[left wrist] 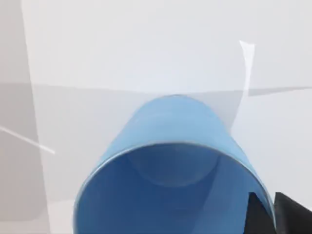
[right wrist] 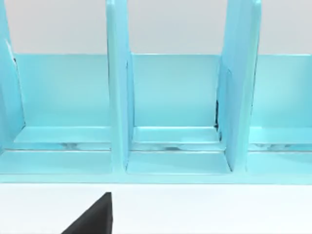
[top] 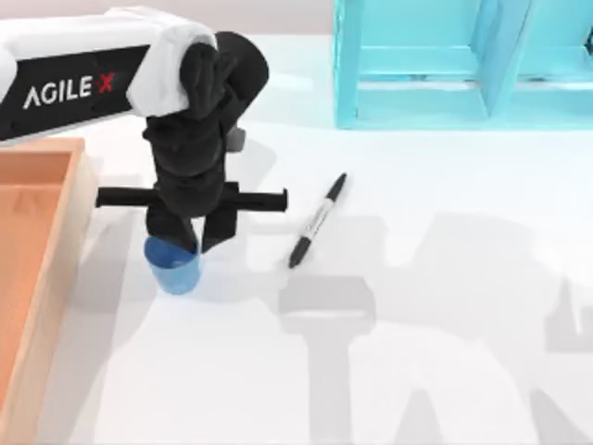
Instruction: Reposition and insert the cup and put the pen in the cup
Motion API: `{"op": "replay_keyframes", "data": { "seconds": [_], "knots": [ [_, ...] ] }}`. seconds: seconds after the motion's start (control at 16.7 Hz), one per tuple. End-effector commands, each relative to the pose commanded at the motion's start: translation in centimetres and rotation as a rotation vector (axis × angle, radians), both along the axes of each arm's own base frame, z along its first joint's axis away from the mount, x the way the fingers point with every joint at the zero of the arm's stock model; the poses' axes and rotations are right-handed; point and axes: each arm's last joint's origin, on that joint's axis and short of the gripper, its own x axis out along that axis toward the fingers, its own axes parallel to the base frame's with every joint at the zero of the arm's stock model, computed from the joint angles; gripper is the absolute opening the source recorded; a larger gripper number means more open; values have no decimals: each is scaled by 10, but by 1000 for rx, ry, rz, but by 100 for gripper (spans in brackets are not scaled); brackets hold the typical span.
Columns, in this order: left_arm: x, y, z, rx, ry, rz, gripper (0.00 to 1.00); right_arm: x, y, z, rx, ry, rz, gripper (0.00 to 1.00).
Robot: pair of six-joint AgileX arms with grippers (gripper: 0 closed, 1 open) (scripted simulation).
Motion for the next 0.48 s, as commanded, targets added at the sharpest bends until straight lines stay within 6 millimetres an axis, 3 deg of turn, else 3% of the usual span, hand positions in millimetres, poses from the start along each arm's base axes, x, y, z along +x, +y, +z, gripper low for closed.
{"op": "replay_keyframes", "data": {
  "seconds": [0.48],
  "knots": [
    [0,0,0,0,0,0,90,0,0,0,0,0,0,100]
  ]
}}
